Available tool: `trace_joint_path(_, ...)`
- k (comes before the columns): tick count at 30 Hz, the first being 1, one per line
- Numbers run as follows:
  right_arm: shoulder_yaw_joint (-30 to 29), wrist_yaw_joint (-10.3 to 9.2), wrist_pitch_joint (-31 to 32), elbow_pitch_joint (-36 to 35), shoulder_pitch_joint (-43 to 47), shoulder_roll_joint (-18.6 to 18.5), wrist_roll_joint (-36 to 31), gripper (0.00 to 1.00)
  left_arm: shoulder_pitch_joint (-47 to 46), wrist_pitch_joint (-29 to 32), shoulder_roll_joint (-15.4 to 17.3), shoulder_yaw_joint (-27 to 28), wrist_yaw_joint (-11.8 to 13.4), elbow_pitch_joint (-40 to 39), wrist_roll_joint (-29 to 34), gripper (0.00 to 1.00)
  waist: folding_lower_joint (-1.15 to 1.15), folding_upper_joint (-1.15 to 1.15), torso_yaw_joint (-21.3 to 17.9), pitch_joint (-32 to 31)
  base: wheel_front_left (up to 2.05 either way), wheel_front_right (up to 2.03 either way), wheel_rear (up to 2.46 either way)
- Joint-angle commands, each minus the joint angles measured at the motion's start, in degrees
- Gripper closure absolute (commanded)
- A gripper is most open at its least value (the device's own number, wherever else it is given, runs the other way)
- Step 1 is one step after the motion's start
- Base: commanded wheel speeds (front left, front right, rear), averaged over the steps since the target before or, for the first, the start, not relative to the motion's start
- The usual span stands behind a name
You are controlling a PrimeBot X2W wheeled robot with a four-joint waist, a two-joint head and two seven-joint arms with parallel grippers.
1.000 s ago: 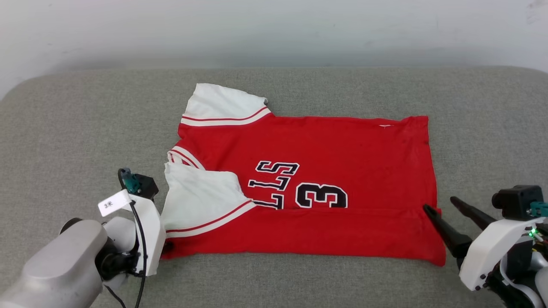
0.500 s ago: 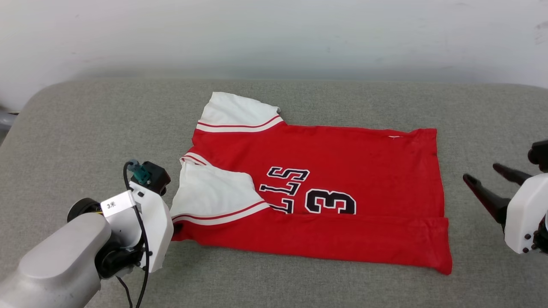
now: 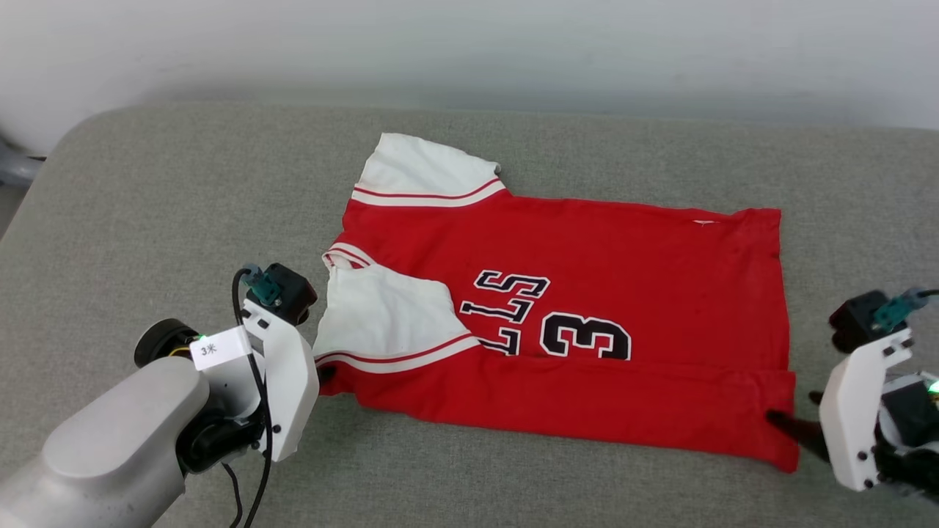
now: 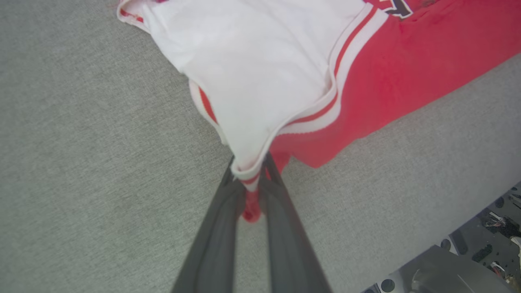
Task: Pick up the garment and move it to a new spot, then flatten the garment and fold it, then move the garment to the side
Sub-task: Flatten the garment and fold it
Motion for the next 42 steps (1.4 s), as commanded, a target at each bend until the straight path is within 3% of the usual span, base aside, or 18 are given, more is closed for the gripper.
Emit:
trace_joint_path(1, 0.7, -0.05, -0.4, 1.0, 0.3, 0.9, -0.2, 0.0, -1.0, -0.4, -0.1, 0.2, 0.3, -0.3, 0.1, 1.0, -0.01, 0.0, 0.4, 0.8, 0.0, 0.0, 0.0)
trace_joint_path(14, 10.0, 0.06, -5.8, 12.1, 2.2, 6.6, 0.4, 0.0, -0.5, -1.8, -0.8, 0.2, 0.8, 0.1, 0.3, 1.0, -0.01, 0.0, 1.0, 2.8, 0.0, 0.0, 0.0)
trace_joint_path(15, 10.3, 0.12, -6.8, 12.0, 1.9, 6.5, 0.5, 0.73, -0.1, -2.0, -0.7, 0.2, 0.8, 0.1, 0.1, 1.0, -0.01, 0.0, 0.8, 2.6, 0.0, 0.0, 0.0)
trace_joint_path(16, 10.4, 0.13, -7.8, 11.9, 1.4, 6.4, 0.8, 1.0, 0.2, -2.1, -0.5, 0.2, 0.9, 0.2, 0.0, 1.0, -0.01, 0.0, 0.6, 2.3, 0.0, 0.0, 0.0)
trace_joint_path(28, 9.8, -0.06, -16.4, 9.4, -0.9, 2.4, 3.6, 1.0, 7.1, -6.1, 3.5, 1.7, 3.9, -3.6, -2.4, 1.0, -0.01, 0.0, -1.8, -3.3, 0.0, 0.0, 0.0)
trace_joint_path(42, 4.9, -0.06, -17.8, 0.7, 11.3, -3.2, 5.8, 1.0, 19.2, -7.9, 9.4, 0.7, 10.5, -14.2, -5.7, 1.0, -0.01, 0.0, -1.0, -9.3, 0.0, 0.0, 0.0)
